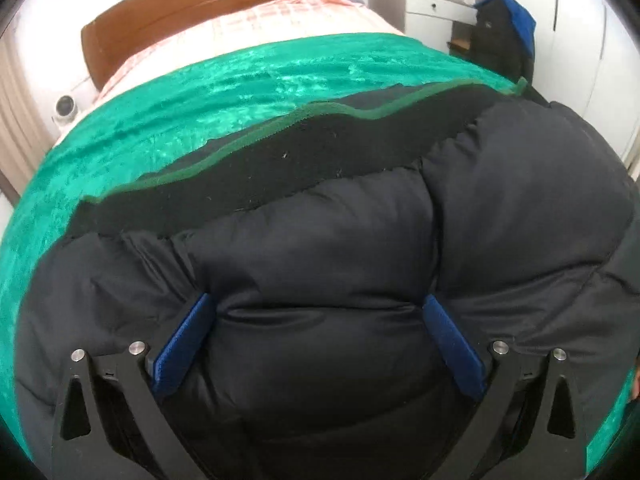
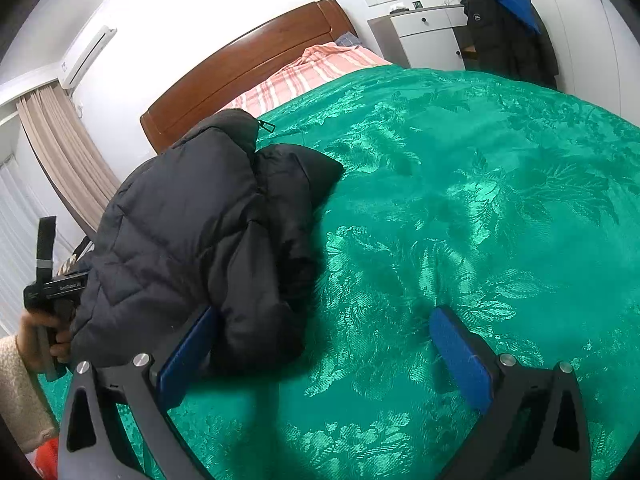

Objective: Fold large clothes

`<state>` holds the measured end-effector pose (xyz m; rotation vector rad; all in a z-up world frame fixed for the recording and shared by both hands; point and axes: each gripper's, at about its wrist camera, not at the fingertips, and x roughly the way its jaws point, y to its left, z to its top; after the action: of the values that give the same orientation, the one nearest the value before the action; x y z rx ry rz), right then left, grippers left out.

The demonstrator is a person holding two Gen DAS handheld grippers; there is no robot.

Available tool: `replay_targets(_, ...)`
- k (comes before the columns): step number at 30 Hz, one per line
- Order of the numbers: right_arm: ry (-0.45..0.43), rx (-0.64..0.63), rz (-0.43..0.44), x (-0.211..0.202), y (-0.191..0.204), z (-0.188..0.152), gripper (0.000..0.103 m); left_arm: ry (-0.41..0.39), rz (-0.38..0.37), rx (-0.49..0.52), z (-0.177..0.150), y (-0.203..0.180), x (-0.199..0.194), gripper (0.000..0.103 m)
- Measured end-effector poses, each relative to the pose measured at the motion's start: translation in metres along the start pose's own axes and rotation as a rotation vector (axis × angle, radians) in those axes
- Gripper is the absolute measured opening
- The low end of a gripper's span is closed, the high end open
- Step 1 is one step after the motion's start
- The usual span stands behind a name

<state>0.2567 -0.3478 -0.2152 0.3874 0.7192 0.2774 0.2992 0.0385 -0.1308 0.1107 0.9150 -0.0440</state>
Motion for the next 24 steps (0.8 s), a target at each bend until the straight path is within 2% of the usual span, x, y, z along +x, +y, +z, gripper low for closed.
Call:
replay_targets(3, 0.002, 0.000, 0.000, 0.000, 0.000, 0.000, 0.103, 0.044, 0.020, 0.028, 0.019, 0.001, -0.006, 0.103)
replay_targets(7, 0.002, -0.001, 0.000, 0.000, 0.000, 0.000, 0.103, -0.023, 0.005, -0.004, 0.044, 0.009, -0.031, 0.102)
replay_targets(11, 0.002, 0.000, 0.002, 0.000, 0.000, 0.000, 0.103, -0.020, 0.013, -0.067, 0.074, 0.021, -0.017, 0.102)
replay_targets(13, 0.002, 0.000, 0.002, 0.000, 0.000, 0.000, 0.103, 0.069, 0.039, -0.117, 0.075, 0.029, 0.024, 0.103)
replay_targets(15, 0.000, 0.004, 0.006, 0.000, 0.000, 0.000, 0.103, 0.092, 0.019, -0.155, 0.067, 0.033, 0.049, 0.103)
replay_targets(19, 0.001, 0.004, 0.010, 0.000, 0.000, 0.000, 0.103, 0.077, 0.070, -0.112, 0.065, 0.019, 0.048, 0.103)
replay_targets(22, 0.004, 0.001, 0.008, 0.001, 0.000, 0.001, 0.103, 0.076, 0.042, -0.125, 0.076, 0.028, 0.039, 0.101)
replay_targets(24, 0.004, 0.001, 0.008, 0.001, 0.000, 0.001, 0.103, 0.026, 0.003, -0.172, 0.085, 0.037, 0.026, 0.101)
